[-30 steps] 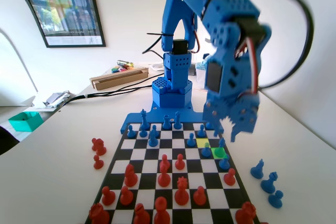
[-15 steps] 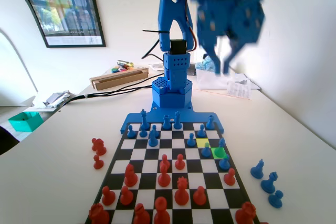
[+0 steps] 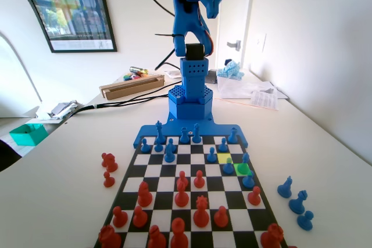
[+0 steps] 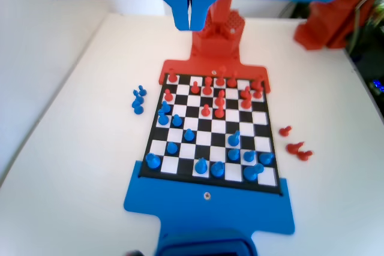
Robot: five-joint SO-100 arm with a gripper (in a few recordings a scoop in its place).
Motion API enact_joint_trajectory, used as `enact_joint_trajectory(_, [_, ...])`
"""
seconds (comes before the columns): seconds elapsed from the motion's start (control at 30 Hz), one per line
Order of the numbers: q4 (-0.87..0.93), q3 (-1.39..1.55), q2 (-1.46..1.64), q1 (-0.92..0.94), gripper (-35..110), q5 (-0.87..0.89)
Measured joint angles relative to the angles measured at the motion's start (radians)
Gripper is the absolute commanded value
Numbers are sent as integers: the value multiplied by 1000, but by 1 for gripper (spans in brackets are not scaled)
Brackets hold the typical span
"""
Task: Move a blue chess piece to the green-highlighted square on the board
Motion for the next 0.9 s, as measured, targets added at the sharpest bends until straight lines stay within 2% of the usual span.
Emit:
enact_joint_trajectory(0.37, [-2, 193, 261, 38, 1, -114])
enact_joint_trajectory(0.9, [-196, 469, 474, 118, 1, -167])
